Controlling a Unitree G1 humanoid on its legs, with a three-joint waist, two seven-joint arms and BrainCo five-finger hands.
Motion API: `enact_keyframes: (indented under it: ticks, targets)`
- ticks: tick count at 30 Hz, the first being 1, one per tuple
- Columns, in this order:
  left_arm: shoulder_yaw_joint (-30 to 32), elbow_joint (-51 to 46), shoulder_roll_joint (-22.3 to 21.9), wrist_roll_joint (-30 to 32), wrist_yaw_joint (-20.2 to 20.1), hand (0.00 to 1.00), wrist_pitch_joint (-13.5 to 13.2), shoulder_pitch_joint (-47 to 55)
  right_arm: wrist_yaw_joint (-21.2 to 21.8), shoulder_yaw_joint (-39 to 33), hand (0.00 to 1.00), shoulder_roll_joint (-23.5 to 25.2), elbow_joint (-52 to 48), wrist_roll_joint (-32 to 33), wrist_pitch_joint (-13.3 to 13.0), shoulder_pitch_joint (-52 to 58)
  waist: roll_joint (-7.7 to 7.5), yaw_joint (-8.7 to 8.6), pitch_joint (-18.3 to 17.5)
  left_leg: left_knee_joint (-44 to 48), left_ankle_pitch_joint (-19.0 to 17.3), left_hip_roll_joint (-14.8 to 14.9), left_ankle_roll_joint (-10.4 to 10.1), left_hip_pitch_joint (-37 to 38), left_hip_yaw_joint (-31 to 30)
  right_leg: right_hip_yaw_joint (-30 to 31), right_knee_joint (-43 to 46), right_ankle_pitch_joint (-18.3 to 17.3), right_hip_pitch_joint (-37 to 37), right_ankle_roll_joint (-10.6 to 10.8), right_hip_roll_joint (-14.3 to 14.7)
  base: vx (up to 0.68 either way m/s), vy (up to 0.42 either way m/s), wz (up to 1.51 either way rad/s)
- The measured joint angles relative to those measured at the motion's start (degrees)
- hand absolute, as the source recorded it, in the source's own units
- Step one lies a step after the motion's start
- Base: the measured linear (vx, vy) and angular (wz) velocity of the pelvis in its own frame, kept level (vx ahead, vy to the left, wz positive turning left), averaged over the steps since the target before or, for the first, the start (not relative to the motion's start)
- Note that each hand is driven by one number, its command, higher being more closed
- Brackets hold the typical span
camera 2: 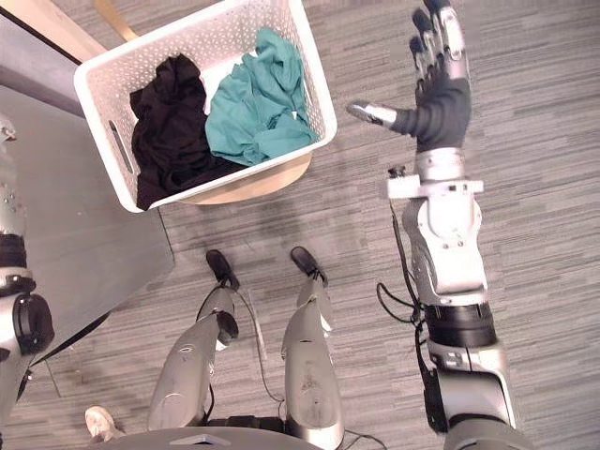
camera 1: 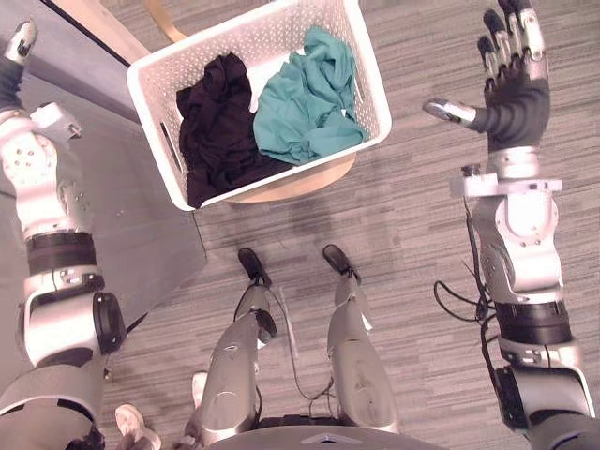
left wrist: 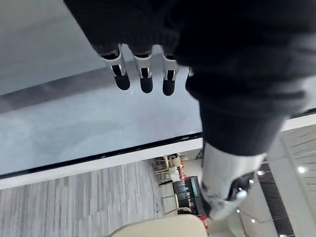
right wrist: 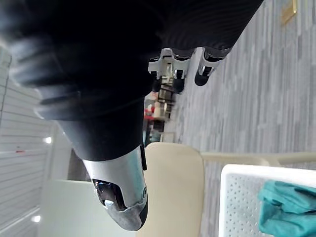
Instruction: Pick up the laundry basket with both hands and put the clothes into the washing machine.
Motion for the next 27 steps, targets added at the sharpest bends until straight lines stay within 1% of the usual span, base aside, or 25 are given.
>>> enact_keyframes:
  ticks: [1, 2, 3, 4, 5, 6, 7, 8, 9, 10, 11, 12, 14, 15, 17, 19, 20, 21, 22, 23, 24, 25, 26, 27]
  targets:
    - [0.62, -1.59, -0.35, 0.36, -0.02, 0.00, -0.11, 1.75, 0.23, -1.02, 0.00, 0.54, -0.26, 0.00, -0.01, 1.36, 0.01, 0.02, -0.01, 0.02, 0.05, -0.08, 0.10, 0.57, -0.21, -0.29, 0.20, -0.18, 0.58, -0.24, 0.01, 0.06, 0.026, 0.23]
    - [2.08, -5.31, -1.55, 1.11, -0.12, 0.00, -0.45, 6.00, 0.98, -3.58, 0.00, 2.10, -1.87, -0.09, -0.04, 4.98, 0.02, 0.03, -0.01, 0.32, 0.19, -0.38, 0.22, 2.06, -0.84, -0.91, 1.19, -1.08, 2.15, -0.64, 0.05, 0.06, 0.024, 0.27]
    - [2.95, -6.85, -2.26, 1.50, -0.35, 0.00, -0.83, 8.37, 1.17, -4.65, 0.00, 3.05, -2.46, -0.51, -0.26, 6.80, 0.01, -0.10, -0.07, 0.34, 0.27, -0.56, 0.33, 2.81, -1.28, -1.60, 1.93, -1.81, 2.86, -0.82, 0.05, 0.07, 0.025, 0.45]
    - [4.47, -9.75, -4.02, 2.35, -0.99, 0.00, -1.50, 13.78, 1.41, -6.66, 0.00, 5.22, -2.89, -2.28, -0.57, 10.58, -0.04, -0.34, -1.44, 0.34, 0.26, -0.99, 0.33, 3.51, -2.69, -2.26, 3.32, -3.34, 3.55, -1.15, 0.04, 0.07, 0.004, 0.47]
    - [3.72, -12.70, -5.34, 3.21, -2.43, 0.00, -2.65, 18.75, 1.70, -7.57, 0.00, 7.37, -2.37, -2.83, -0.73, 13.77, -0.22, -0.35, -4.11, 0.34, 0.04, -1.17, 0.11, 2.75, -3.80, -2.92, 3.90, -4.31, 2.94, -1.31, -0.01, 0.11, -0.019, 0.49]
    - [2.88, -15.23, -7.32, 4.58, -3.20, 0.00, -4.00, 23.96, 2.52, -8.60, 0.00, 10.81, -0.72, -3.94, -1.09, 16.75, -0.93, -0.02, -7.33, 0.33, -0.17, -1.55, -0.12, 2.03, -4.24, -3.05, 3.84, -5.47, 2.44, -1.74, -0.30, 0.10, -0.030, 0.32]
    - [3.18, -17.44, -9.83, 5.20, -3.88, 0.00, -3.99, 27.11, 3.32, -9.85, 0.00, 13.38, 0.24, -4.53, -1.09, 18.43, -1.11, 0.06, -8.14, 0.33, -0.02, -1.86, 0.09, 2.43, -5.01, -3.28, 3.51, -6.00, 3.20, -1.75, -0.54, 0.11, -0.031, 0.25]
    - [4.06, -19.57, -14.04, 5.31, -4.17, 0.00, -4.00, 31.52, 3.61, -11.57, 0.00, 16.48, 1.61, -4.57, -1.11, 20.95, -0.86, 0.09, -9.04, 0.32, 0.06, -1.92, 0.19, 2.90, -5.67, -3.69, 2.84, -6.09, 4.14, -1.77, -0.71, 0.07, -0.014, 0.14]
    - [4.52, -20.47, -16.03, 5.83, -4.51, 0.00, -3.98, 33.53, 3.74, -12.37, 0.00, 17.98, 2.59, -5.15, -1.10, 22.14, -0.78, 0.11, -9.39, 0.32, 0.10, -1.91, 0.24, 3.31, -6.01, -4.03, 2.55, -6.12, 4.69, -1.80, -0.81, 0.08, -0.017, 0.17]
    - [4.96, -21.51, -19.92, 6.35, -5.11, 0.00, -3.93, 37.35, 3.84, -13.96, 0.00, 20.53, 4.97, -6.75, -1.08, 24.66, -0.45, -0.17, -10.14, 0.30, 0.13, -1.93, 0.25, 4.04, -7.34, -4.77, 1.86, -6.12, 5.94, -1.82, -0.96, 0.06, -0.009, 0.12]
    - [4.74, -21.48, -22.15, 6.58, -5.44, 0.00, -3.88, 39.98, 4.11, -14.96, 0.00, 22.13, 7.13, -6.76, -1.05, 26.62, -0.38, -0.16, -10.94, 0.32, 0.17, -1.91, 0.22, 4.41, -7.79, -4.94, 1.72, -6.13, 6.47, -1.84, -0.95, 0.06, -0.017, 0.15]
    - [4.46, -21.28, -24.73, 6.96, -6.43, 0.00, -3.75, 43.32, 4.61, -15.73, 0.00, 23.71, 10.35, -6.76, -0.81, 29.08, -0.24, -0.15, -12.41, 0.31, 0.28, -1.90, 0.06, 4.41, -8.73, -5.17, 1.70, -6.14, 6.56, -1.87, -0.92, 0.03, -0.013, 0.13]
    - [2.86, -20.22, -27.94, 7.24, -7.45, 0.00, -3.17, 46.68, 5.06, -16.73, 0.00, 25.68, 13.85, -6.76, 0.14, 32.61, 0.30, -0.10, -13.19, 0.23, 0.53, -1.89, -0.02, 4.79, -10.04, -6.24, 1.71, -6.16, 7.48, -1.90, -0.98, -0.01, -0.015, 0.21]
    - [1.21, -18.86, -29.14, 7.21, -7.95, 0.00, -2.77, 48.33, 5.16, -16.78, 0.00, 27.05, 15.77, -6.77, 0.83, 34.26, 0.35, 0.36, -13.32, -0.02, 0.53, -1.86, -0.06, 5.54, -10.42, -6.50, 1.80, -6.23, 8.34, -2.03, -0.98, -0.05, -0.011, 0.18]
    - [-1.34, -16.82, -30.85, 7.24, -9.12, 0.00, -1.90, 51.04, 5.65, -16.56, 0.00, 29.13, 16.65, -7.34, 1.74, 36.28, 0.51, 0.70, -14.48, -0.06, 0.19, -1.89, -0.47, 5.99, -10.77, -6.95, 1.82, -6.22, 9.04, -2.05, -1.06, -0.10, -0.005, 0.12]
    - [-2.71, -15.67, -33.73, 7.28, -9.39, 0.00, -1.16, 53.65, 5.65, -15.20, 0.00, 30.90, 16.59, -7.45, 2.02, 37.73, 0.55, 0.92, -14.78, -0.06, -0.28, -1.98, -0.14, 7.44, -10.74, -7.41, 1.69, -6.23, 10.69, -2.06, -1.16, -0.10, 0.002, 0.08]
    - [-3.63, -13.78, -35.24, 7.29, -9.87, 0.00, -0.83, 55.13, 5.58, -14.10, 0.00, 31.97, 16.61, -7.82, 2.05, 38.93, 0.55, 1.49, -16.25, -0.07, -1.15, -1.98, -0.72, 7.67, -9.94, -7.44, 1.39, -6.16, 10.93, -2.17, -1.25, -0.10, 0.006, 0.05]
    - [-5.37, -10.93, -35.40, 7.33, -9.91, 0.00, -0.23, 55.92, 5.42, -12.59, 0.00, 33.24, 17.39, -7.81, 2.02, 39.92, -0.67, 2.03, -17.51, 0.42, -3.81, -2.61, -3.61, 8.36, -8.04, -7.07, 0.77, -6.26, 10.92, -3.19, -3.11, -0.10, 0.031, 0.06]
    - [-6.26, -9.23, -35.36, 7.31, -10.01, 0.00, -0.11, 56.07, 5.33, -11.75, 0.00, 34.00, 18.29, -7.78, 1.89, 40.26, -1.50, 2.22, -18.22, 1.46, -4.01, -2.86, -2.84, 8.39, -6.59, -7.05, 0.00, -6.10, 11.00, -3.32, -4.08, 0.02, 0.014, -0.15]
    - [-8.09, -5.29, -35.27, 7.31, -10.18, 0.00, 0.17, 56.69, 5.11, -9.99, 0.00, 33.56, 20.66, -7.79, 1.91, 40.45, -0.71, 3.39, -19.30, 4.41, -4.80, -1.65, -1.75, 9.93, -6.02, -7.07, -0.49, -5.82, 12.18, -3.00, -3.47, 0.08, 0.005, -0.26]
    - [-8.31, -2.28, -35.37, 7.31, -10.27, 0.00, 0.63, 57.27, 4.92, -9.68, 0.00, 33.71, 23.23, -7.78, 1.95, 40.26, -1.03, 3.48, -20.14, 2.47, -4.18, -2.05, -0.87, 10.99, -5.27, -6.95, -0.52, -5.53, 12.41, -2.73, -3.42, 0.08, -0.010, -0.27]
    - [-8.19, 0.29, -35.36, 7.32, -10.18, 0.00, 0.95, 57.25, 4.38, -9.11, 0.00, 34.37, 26.20, -7.80, 1.98, 40.19, -1.10, 3.66, -21.45, 1.09, -3.76, -2.38, -1.13, 11.53, -5.08, -6.89, -0.72, -5.23, 12.35, -2.60, -3.74, 0.00, 0.000, 0.00]
    - [-8.01, 4.60, -35.31, 7.37, -9.98, 0.00, 1.06, 56.58, 3.46, -7.98, 0.00, 34.36, 31.38, -7.93, 2.15, 39.59, -1.58, 3.68, -22.36, 0.03, -3.69, -2.58, -1.23, 11.95, -4.96, -7.15, -0.98, -5.21, 12.51, -2.42, -3.87, -0.03, 0.017, 0.09]
    - [-7.64, 9.10, -35.39, 7.62, -9.95, 0.00, 1.51, 55.48, 2.88, -8.04, 0.00, 34.22, 36.00, -8.53, 2.64, 38.52, -1.81, 3.83, -22.55, 0.03, -3.69, -2.54, -1.23, 12.21, -4.97, -7.40, -1.16, -5.21, 12.93, -2.43, -3.87, -0.04, -0.001, 0.11]
